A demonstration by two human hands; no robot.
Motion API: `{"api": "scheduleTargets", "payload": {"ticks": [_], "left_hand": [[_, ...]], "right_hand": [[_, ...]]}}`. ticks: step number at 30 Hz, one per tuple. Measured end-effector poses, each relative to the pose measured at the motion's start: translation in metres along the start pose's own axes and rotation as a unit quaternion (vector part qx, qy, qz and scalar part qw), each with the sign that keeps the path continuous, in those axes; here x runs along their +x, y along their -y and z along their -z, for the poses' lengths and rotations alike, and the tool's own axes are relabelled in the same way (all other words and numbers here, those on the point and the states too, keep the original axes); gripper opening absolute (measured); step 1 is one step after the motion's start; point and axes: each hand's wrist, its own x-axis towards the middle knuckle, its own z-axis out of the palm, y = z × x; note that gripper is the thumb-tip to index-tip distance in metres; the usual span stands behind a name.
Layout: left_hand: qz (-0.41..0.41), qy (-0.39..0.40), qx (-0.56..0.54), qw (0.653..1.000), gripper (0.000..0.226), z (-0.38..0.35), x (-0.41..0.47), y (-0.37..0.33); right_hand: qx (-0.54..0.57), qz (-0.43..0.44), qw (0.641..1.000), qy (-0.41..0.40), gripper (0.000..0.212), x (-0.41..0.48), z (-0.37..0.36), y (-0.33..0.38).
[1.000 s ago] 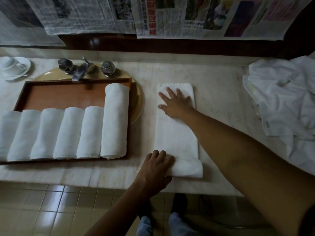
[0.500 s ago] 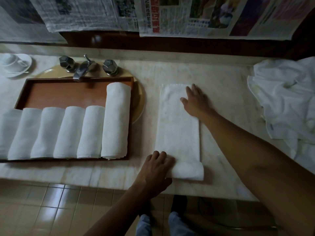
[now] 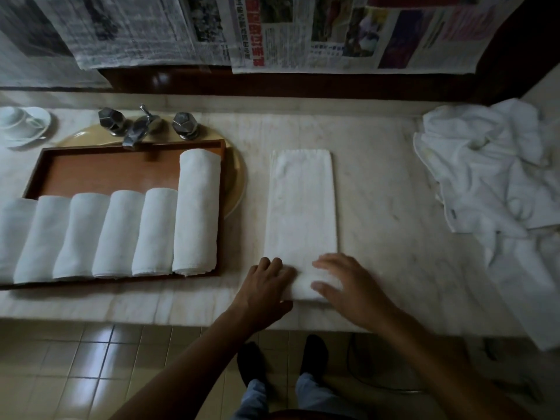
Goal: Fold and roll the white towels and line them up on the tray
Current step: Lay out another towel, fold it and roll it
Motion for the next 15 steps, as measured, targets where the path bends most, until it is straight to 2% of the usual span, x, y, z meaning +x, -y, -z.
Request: {"api": "scheduleTargets", "payload": {"ticks": [3,11,15], "left_hand": [[0.002,0.005,0.006,1.0,0.068,0.001,-0.001,-0.002],[-0.027,0.022,-0.041,0.999,0.075,-0.007,-0.032,0.003],[-0.023,0.016,-0.1,0.995,0.065,-0.007,-0.043,0.009]], "right_hand": [[-0.015,0.01,0.999,0.034,0.061,-0.025,-0.018,-0.006],[0.011,0.009,1.0,0.019,0.058,-0.047,-0.032,-0.016],[0.028,-0.016,0.999,0.016,0.057,-0.056,-0.035,-0.016]]}}
